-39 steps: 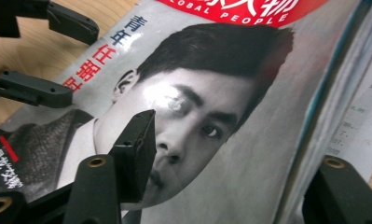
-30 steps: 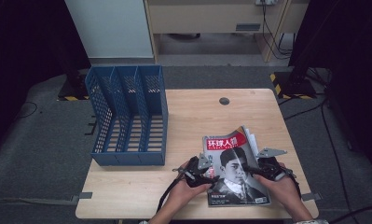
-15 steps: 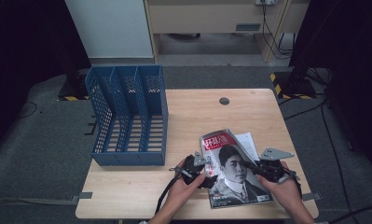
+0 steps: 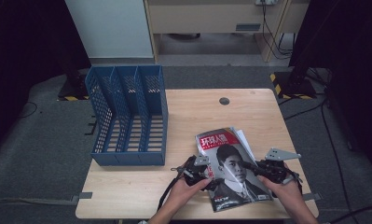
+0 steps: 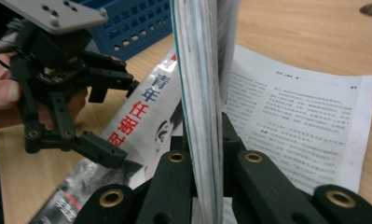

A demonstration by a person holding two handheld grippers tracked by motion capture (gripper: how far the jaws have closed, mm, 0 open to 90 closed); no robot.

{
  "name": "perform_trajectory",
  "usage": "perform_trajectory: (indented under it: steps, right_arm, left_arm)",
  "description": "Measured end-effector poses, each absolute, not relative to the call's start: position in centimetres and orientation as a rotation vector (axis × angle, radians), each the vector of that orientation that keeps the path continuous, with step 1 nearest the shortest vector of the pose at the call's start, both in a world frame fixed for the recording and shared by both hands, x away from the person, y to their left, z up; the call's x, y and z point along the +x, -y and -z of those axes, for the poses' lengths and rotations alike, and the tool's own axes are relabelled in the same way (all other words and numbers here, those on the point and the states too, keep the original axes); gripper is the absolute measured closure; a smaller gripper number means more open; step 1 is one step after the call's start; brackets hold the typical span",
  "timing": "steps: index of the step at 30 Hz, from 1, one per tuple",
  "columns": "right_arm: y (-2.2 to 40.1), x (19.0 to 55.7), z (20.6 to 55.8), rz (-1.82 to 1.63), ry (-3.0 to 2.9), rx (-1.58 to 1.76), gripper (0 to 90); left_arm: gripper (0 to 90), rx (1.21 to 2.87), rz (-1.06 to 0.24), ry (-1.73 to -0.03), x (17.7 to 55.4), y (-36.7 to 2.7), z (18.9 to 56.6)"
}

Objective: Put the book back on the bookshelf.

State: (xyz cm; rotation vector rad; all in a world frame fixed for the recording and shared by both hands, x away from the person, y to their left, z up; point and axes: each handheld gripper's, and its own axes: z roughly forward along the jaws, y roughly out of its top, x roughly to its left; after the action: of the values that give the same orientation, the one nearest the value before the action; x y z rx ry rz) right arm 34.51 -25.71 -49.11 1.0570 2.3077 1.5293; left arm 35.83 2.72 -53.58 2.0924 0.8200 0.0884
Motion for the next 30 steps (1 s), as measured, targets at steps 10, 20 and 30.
perform_trajectory:
  steps: [10,20,30]
  right_arm:
    - [24.8,35.2,51.2,-1.241,-2.393,1.144,62.7]
    - [26.7,36.1,51.9,-1.016,-2.331,1.302,26.1]
    - [25.9,35.7,52.6,-0.972,-2.372,1.298,24.3]
  left_arm:
    - [35.1,2.114,-0.198,-0.828,35.6,-3.3,53.4]
    - [46.7,2.110,-0.191,-0.842,35.7,-3.4,53.3]
    - [51.6,2.119,-0.178,-0.843,36.1,-3.5,53.2]
